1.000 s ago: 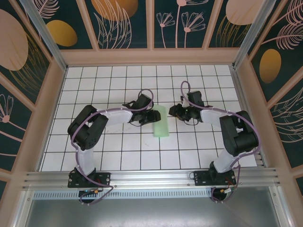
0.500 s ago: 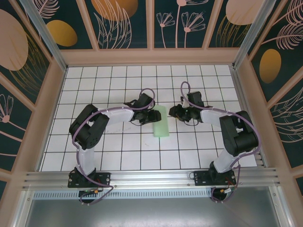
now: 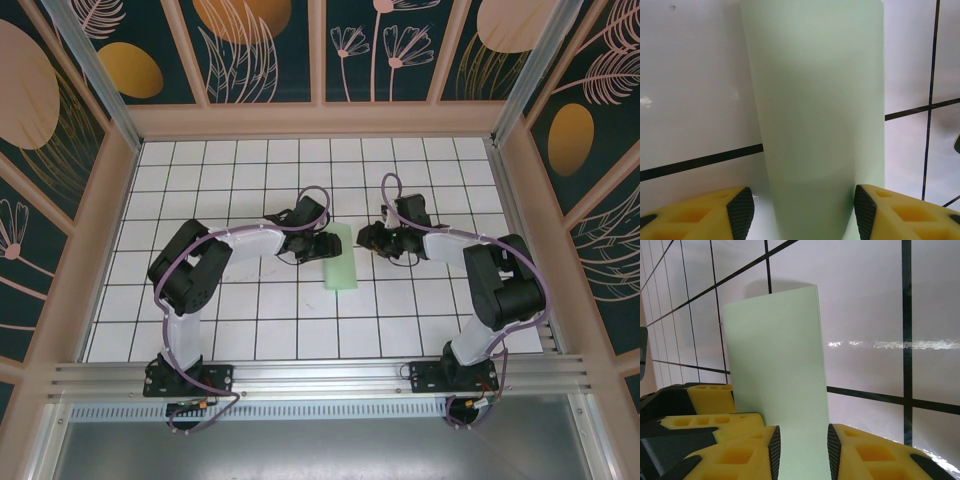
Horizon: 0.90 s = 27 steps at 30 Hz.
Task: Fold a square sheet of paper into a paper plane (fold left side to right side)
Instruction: First fold in half a square sheet of paper at the center of the table, then hold the square sheet of paper at the center of the table.
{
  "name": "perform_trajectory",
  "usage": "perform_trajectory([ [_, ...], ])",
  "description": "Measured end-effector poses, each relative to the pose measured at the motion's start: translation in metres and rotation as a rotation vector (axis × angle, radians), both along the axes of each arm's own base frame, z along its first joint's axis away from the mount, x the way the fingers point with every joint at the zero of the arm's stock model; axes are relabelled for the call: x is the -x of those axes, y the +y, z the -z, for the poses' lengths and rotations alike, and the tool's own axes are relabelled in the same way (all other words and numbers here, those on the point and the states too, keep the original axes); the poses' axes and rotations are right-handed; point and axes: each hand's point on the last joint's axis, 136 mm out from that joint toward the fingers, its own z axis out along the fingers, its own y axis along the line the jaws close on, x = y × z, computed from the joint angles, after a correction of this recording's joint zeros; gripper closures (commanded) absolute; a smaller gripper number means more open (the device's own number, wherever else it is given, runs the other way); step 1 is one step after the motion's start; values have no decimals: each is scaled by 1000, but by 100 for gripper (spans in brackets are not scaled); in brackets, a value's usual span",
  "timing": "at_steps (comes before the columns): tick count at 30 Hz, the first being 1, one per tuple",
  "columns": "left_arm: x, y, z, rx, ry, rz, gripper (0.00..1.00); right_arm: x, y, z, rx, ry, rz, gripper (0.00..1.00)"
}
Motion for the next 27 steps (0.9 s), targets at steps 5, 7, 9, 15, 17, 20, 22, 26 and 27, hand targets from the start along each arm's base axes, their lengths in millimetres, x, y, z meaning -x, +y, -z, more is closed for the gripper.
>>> perform_trajectory([
  [5,0,0,0,0,0,0,40,5,7,-1,-11,7,-22,69],
  [7,0,0,0,0,0,0,40,8,11,-1,-16,13,-30,71],
  [9,0,0,0,0,1,0,40,11,15,-1,-23,22,-37,76],
  [15,0,0,0,0,1,0,40,19,24,6,-33,58,-64,81],
  [17,0,0,0,0,1,0,40,21,25,10,-32,70,-69,82],
  [20,0,0,0,0,1,0,40,24,27,15,-31,91,-71,83],
  [22,0,0,0,0,1,0,40,25,28,20,-27,105,-72,83],
  [26,0,0,0,-1,0,0,39,28,29,28,-18,129,-74,83],
  [27,0,0,0,0,1,0,40,28,29,31,-16,136,-74,83],
])
